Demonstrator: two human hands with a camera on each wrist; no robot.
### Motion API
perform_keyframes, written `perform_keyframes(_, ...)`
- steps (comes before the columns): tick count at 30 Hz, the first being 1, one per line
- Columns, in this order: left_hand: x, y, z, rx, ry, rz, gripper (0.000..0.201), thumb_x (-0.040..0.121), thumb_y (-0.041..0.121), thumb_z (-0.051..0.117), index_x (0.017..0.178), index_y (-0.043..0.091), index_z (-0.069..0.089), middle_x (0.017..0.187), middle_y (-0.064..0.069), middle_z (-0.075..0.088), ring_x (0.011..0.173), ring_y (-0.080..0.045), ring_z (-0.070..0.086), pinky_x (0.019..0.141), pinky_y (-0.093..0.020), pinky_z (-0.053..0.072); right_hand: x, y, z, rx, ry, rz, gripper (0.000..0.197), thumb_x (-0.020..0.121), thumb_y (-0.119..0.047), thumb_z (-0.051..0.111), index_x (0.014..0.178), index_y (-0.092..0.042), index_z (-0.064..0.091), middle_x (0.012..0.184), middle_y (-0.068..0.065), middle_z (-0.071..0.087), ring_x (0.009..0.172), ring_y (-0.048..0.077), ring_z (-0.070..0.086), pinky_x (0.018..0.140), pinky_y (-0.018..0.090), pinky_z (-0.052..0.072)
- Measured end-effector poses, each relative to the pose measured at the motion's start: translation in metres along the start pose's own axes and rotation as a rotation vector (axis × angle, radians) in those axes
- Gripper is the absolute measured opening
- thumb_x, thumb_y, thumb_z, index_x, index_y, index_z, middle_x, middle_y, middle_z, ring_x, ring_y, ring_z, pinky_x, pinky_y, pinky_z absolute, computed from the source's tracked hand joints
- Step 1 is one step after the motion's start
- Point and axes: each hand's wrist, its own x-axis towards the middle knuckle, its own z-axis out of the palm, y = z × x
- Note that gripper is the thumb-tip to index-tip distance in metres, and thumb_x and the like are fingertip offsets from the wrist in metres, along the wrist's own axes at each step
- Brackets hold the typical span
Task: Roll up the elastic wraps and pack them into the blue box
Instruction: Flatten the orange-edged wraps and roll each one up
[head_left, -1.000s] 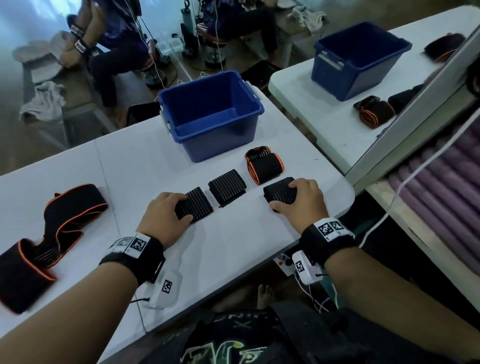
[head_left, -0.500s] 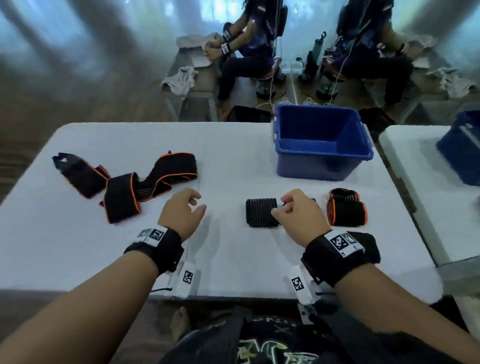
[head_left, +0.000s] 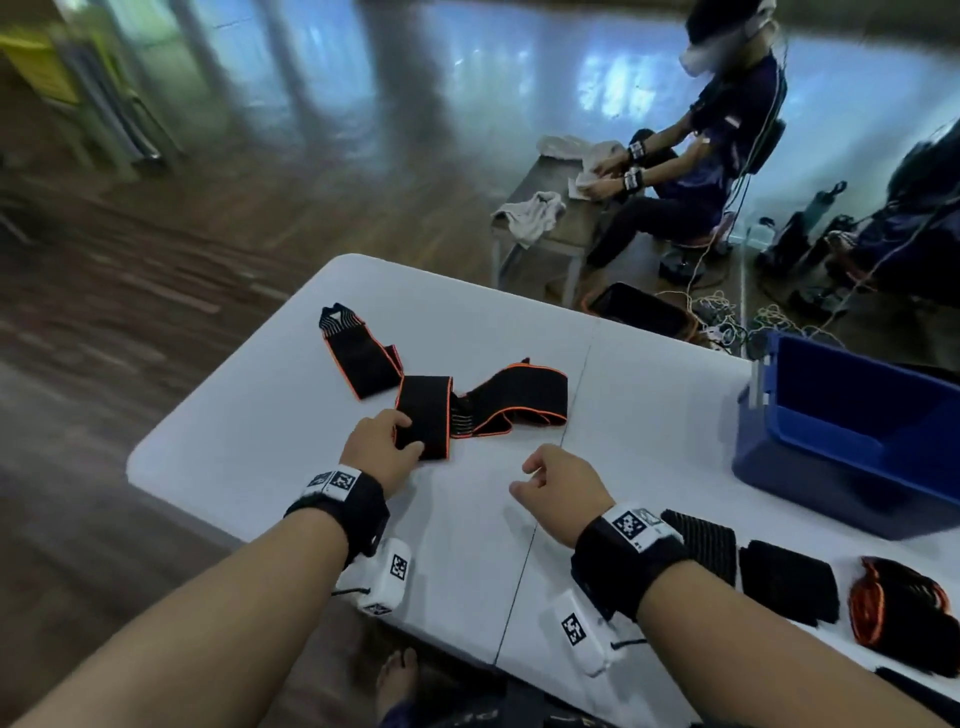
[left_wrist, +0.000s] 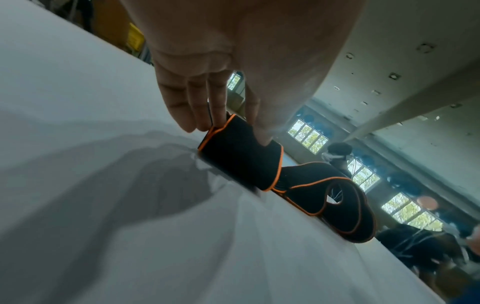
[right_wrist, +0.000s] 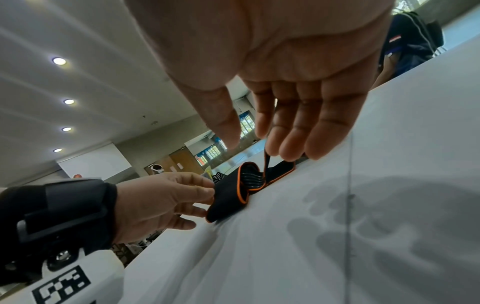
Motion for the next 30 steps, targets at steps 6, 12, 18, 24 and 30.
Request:
perform_keyframes(6,0.019,-0.002,0.007,-0.208,0.009,-0.022,0.038,0.082,0.036,0.076,0.115,0.024,0.062,0.107,0.003,0.060,0.098,-0.017,0.058,0.085,-0.028,0.044,0.016,-0.026,0.022,0.023,-0.021,0.012,0.025,0.086,-0.035,0.066,0.106,-0.022,0.058,0.095,-0.005,0.064,0.090,0.014,0.063,0.082,0.032,0.053)
perform_keyframes(12,0.031,-0.004,-0.001,-0.368,0.009,-0.033,0.024,0.079,0.010,0.074,0.095,0.026,0.066,0.083,0.007,0.062,0.079,-0.014,0.060,0.070,-0.020,0.046,0.024,-0.047,0.039,0.056,-0.005,0.012,0.024,0.088,-0.035,0.065,0.108,-0.024,0.056,0.094,-0.004,0.066,0.086,0.013,0.064,0.080,0.032,0.054)
perform_keyframes(18,0.010,-0.027,-0.021,-0.446,-0.210,0.085,0.029,0.076,-0.003,0.073,0.090,0.023,0.071,0.071,0.006,0.068,0.050,-0.005,0.056,0.058,-0.017,0.047,0.040,-0.069,0.046,0.069,0.001,-0.030,0.044,0.092,-0.044,0.060,0.130,-0.026,0.046,0.115,-0.002,0.058,0.105,0.014,0.058,0.090,0.030,0.046)
perform_keyframes(24,-0.009,-0.067,-0.047,-0.440,-0.362,0.035,0.029,0.079,-0.001,0.075,0.094,0.022,0.070,0.044,0.007,0.056,0.044,-0.014,0.046,0.052,-0.018,0.043,0.067,-0.096,0.080,0.234,-0.035,0.064,0.046,0.088,-0.044,0.064,0.127,-0.024,0.051,0.096,-0.001,0.065,0.094,0.018,0.064,0.093,0.043,0.052)
perform_keyframes(30,-0.014,-0.090,-0.059,-0.440,-0.424,0.043,0.027,0.079,0.000,0.074,0.091,0.024,0.070,0.045,0.005,0.054,0.047,-0.017,0.049,0.056,-0.023,0.044,0.100,-0.121,0.101,0.619,-0.084,0.235,0.043,0.085,-0.016,0.073,0.126,-0.016,0.057,0.115,0.018,0.062,0.091,0.030,0.069,0.080,0.048,0.060)
